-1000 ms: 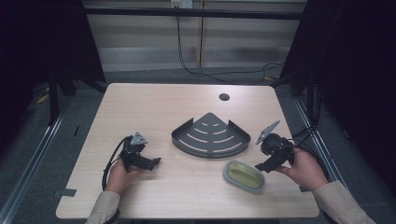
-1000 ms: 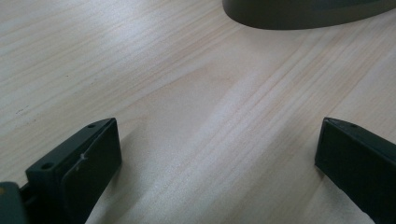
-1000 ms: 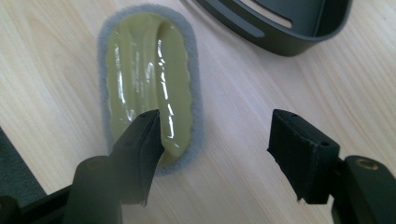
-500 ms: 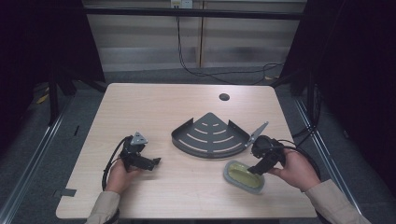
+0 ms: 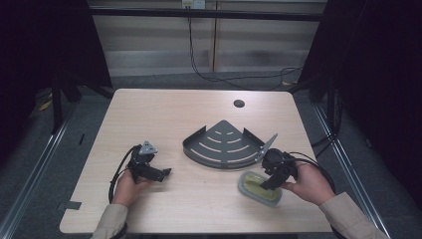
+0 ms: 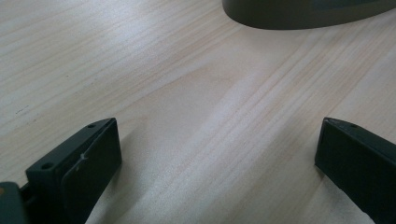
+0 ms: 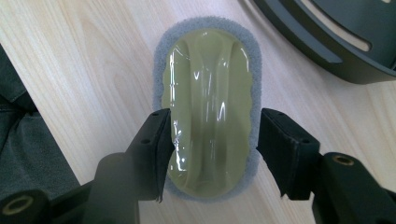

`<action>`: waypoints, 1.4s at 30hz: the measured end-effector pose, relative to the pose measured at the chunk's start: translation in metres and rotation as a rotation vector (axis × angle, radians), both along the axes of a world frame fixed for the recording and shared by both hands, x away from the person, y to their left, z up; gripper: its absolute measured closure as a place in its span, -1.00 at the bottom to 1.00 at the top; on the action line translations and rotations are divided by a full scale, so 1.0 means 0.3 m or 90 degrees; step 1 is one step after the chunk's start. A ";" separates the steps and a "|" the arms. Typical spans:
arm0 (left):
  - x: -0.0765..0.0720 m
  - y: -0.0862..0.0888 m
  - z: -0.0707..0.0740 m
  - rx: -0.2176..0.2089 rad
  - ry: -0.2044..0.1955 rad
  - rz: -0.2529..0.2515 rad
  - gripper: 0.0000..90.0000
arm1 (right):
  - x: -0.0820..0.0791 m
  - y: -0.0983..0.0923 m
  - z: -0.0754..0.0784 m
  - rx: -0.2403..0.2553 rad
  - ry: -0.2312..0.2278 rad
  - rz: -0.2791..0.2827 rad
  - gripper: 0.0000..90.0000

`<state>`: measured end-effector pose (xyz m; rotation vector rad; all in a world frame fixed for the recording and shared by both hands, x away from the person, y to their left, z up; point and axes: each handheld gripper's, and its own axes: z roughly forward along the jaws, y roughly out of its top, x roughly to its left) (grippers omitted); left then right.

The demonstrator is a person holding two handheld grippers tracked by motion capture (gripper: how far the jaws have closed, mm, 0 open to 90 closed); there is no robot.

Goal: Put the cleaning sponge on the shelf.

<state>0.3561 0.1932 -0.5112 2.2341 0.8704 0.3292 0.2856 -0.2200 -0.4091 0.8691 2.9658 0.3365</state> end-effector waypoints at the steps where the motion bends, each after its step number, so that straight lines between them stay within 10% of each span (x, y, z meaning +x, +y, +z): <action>1: 0.000 0.000 0.000 0.000 0.000 0.000 -1.00 | -0.001 0.002 -0.002 -0.003 0.002 -0.002 0.02; 42: 0.000 0.001 0.000 0.000 0.000 -0.002 -1.00 | 0.021 0.033 -0.013 -0.042 0.042 0.030 0.59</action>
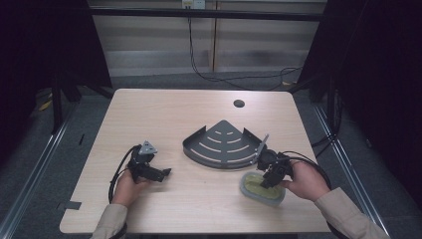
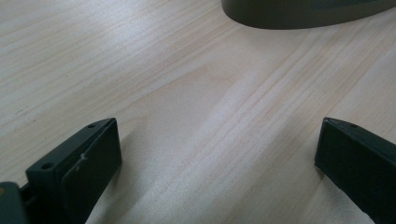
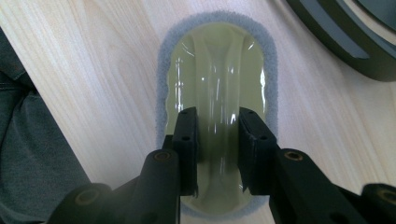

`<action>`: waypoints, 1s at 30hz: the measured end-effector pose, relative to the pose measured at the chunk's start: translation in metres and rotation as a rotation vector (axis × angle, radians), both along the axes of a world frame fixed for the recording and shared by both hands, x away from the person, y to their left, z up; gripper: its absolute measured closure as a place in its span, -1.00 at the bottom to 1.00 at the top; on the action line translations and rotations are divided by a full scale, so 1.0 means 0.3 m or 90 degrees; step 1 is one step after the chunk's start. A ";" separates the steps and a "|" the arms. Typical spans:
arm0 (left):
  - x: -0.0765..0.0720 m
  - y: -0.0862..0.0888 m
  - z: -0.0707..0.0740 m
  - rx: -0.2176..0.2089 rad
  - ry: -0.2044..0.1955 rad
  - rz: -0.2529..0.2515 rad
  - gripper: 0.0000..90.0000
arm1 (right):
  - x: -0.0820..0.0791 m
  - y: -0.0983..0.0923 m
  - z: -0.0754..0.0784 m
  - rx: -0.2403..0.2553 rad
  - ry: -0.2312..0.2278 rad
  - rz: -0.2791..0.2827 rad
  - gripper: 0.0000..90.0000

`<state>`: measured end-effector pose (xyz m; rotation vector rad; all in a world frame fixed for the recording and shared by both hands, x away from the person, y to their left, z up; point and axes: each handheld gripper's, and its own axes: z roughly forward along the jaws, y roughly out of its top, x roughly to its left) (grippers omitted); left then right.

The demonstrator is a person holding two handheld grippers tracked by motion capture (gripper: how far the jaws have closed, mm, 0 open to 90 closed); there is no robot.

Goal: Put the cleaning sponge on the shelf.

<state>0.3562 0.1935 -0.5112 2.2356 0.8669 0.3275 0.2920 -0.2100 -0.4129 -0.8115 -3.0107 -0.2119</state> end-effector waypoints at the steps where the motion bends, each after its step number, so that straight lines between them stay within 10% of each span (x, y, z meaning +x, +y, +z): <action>1: 0.000 0.000 0.000 0.000 0.000 0.000 -1.00 | 0.002 -0.001 0.005 0.000 0.003 0.001 0.59; 30: 0.000 0.000 0.000 0.000 0.000 0.000 -1.00 | 0.065 -0.006 0.145 -0.008 -0.006 -0.011 0.59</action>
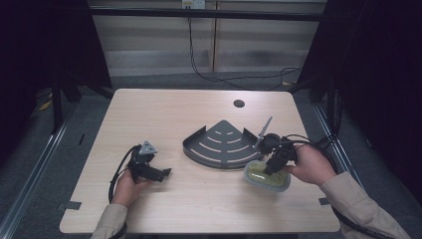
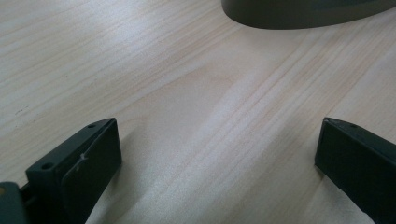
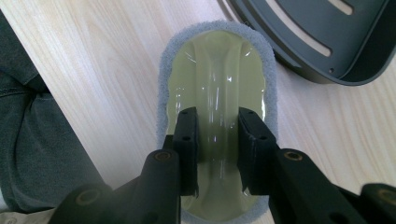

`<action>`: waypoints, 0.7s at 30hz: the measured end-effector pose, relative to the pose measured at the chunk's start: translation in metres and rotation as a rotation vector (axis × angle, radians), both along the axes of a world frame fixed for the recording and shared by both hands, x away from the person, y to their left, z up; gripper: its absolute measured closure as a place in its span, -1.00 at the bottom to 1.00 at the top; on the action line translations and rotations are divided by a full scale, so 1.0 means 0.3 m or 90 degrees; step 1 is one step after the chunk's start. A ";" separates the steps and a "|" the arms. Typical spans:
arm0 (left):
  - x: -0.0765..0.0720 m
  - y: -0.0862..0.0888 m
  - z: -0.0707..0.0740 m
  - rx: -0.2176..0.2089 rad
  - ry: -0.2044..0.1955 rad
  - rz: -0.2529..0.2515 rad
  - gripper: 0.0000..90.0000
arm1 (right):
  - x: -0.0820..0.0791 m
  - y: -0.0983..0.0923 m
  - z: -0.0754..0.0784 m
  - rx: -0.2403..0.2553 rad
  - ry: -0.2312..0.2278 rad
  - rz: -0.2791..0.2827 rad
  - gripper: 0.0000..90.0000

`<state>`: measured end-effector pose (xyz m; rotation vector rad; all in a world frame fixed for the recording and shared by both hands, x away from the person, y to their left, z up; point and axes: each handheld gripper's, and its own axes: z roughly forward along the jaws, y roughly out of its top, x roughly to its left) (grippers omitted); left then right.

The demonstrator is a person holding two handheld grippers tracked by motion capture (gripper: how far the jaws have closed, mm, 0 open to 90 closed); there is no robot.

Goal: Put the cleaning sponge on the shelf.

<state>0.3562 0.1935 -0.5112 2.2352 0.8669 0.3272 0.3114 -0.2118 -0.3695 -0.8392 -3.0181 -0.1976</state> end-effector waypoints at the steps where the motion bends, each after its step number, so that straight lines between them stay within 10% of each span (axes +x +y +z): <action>1: 0.000 0.000 0.000 0.000 0.000 0.000 -1.00 | 0.000 0.000 0.000 0.000 0.000 0.000 0.59; 21: -0.001 -0.001 -0.001 -0.003 0.000 0.002 -1.00 | 0.066 0.003 0.094 0.001 -0.019 -0.019 0.59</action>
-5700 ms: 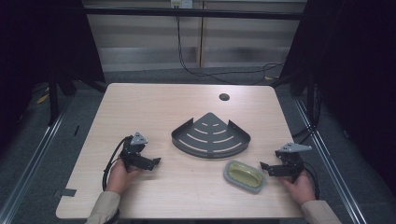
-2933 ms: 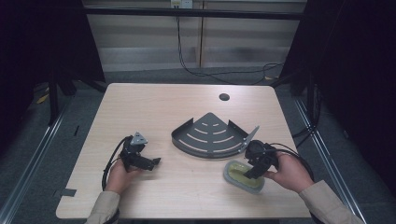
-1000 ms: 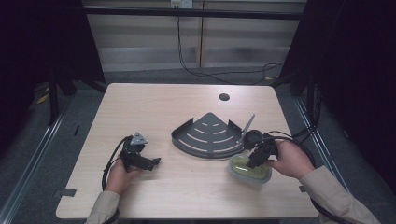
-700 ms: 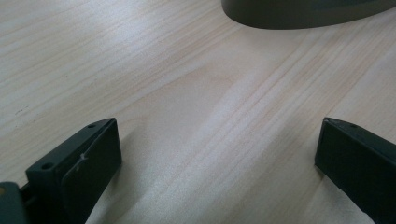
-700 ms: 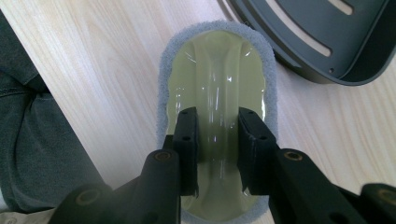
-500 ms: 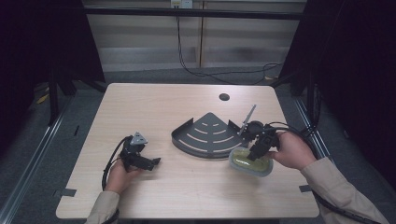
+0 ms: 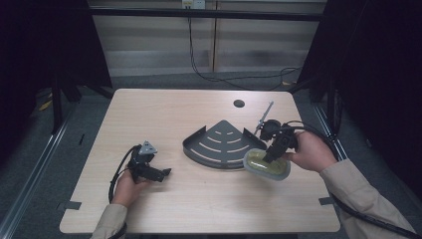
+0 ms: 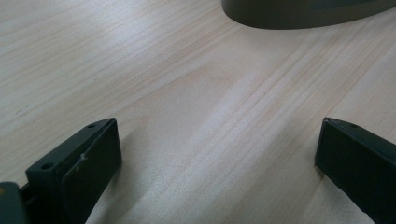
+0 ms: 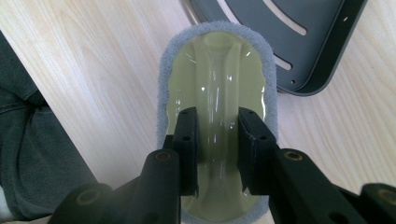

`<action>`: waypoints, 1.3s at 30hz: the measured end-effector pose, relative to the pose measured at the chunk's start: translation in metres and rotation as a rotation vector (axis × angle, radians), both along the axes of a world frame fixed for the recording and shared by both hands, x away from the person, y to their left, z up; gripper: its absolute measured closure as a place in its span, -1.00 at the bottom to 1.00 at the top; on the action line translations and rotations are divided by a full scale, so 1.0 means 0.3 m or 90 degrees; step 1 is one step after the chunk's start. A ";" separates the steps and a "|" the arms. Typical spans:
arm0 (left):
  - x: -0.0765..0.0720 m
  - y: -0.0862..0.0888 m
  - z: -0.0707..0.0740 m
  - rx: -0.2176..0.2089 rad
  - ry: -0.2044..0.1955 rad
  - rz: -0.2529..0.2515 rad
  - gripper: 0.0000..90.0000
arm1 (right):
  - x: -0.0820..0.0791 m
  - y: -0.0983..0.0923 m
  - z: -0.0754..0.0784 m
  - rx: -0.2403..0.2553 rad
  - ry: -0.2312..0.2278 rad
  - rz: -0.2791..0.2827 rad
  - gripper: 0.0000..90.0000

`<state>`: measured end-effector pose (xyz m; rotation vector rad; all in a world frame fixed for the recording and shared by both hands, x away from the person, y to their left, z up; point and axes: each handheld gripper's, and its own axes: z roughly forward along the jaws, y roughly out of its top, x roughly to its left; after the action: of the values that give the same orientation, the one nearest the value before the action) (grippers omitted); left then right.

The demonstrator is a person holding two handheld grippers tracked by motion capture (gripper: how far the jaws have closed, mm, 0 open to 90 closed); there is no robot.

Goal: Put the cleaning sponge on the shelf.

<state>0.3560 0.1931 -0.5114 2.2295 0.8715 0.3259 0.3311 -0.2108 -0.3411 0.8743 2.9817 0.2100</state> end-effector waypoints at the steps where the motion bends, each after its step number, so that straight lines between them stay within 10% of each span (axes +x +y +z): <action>1: 0.000 0.000 0.000 0.000 0.000 0.000 -1.00 | 0.011 -0.004 0.007 0.004 -0.004 -0.005 0.59; 39: 0.000 0.000 0.001 0.001 0.002 -0.001 -1.00 | 0.208 0.020 0.043 0.000 -0.033 -0.086 0.59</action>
<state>0.3561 0.1933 -0.5111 2.2319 0.8711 0.3224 0.3936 -0.2047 -0.3284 1.0476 2.8615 0.2258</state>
